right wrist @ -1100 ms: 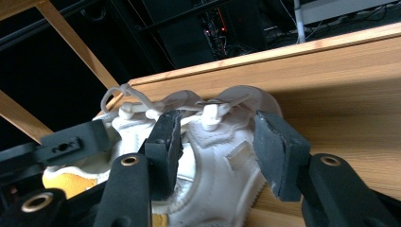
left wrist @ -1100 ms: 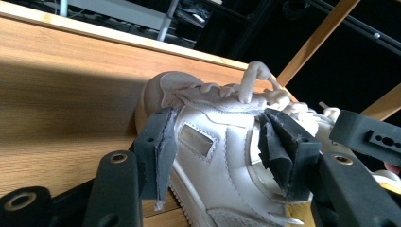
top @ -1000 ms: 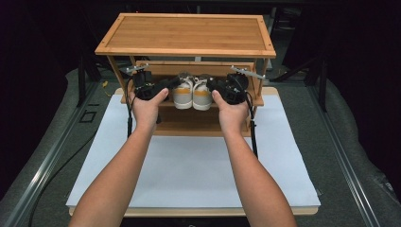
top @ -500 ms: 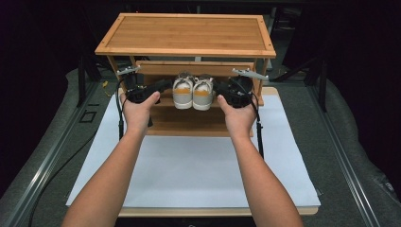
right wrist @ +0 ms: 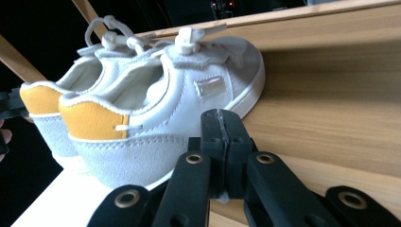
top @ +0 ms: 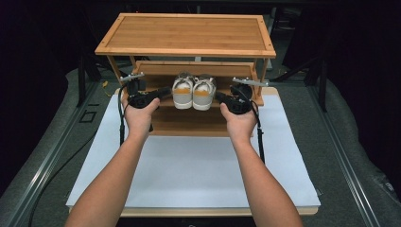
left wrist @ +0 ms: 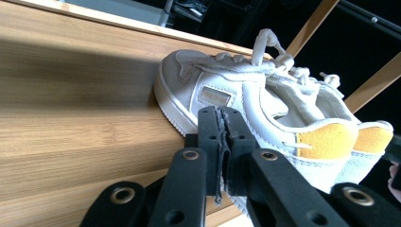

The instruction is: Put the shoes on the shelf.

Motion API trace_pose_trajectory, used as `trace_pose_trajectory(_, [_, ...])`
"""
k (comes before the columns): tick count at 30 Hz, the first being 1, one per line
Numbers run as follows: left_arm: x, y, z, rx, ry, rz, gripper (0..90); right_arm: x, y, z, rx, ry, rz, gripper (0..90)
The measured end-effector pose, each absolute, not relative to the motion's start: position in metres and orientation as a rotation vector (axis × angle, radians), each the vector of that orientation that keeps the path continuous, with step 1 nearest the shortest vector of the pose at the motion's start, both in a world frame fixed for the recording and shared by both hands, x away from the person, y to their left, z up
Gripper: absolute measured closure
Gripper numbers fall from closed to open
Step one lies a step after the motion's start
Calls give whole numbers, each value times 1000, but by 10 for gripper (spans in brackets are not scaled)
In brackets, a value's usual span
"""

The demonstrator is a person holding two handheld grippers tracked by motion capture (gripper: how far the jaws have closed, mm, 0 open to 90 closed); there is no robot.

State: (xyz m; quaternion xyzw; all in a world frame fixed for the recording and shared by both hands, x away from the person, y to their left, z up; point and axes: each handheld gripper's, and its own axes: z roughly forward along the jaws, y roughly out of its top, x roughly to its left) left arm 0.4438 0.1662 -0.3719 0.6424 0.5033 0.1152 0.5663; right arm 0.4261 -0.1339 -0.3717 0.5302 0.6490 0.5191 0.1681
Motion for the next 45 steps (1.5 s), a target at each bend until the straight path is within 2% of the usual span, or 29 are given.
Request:
trace_pose_trajectory(20, [439, 162, -377, 1540, 1147, 260, 900, 420, -129, -376, 1499, 1869, 1507, 900])
trace_pose_trajectory(41, [467, 159, -377, 1533, 1165, 261, 899, 445, -127, -376, 1555, 1809, 1515, 900])
trace_pose_trajectory(45, [459, 162, -373, 1538, 1152, 269, 895, 442, -128, -374, 1526, 1839, 1490, 900])
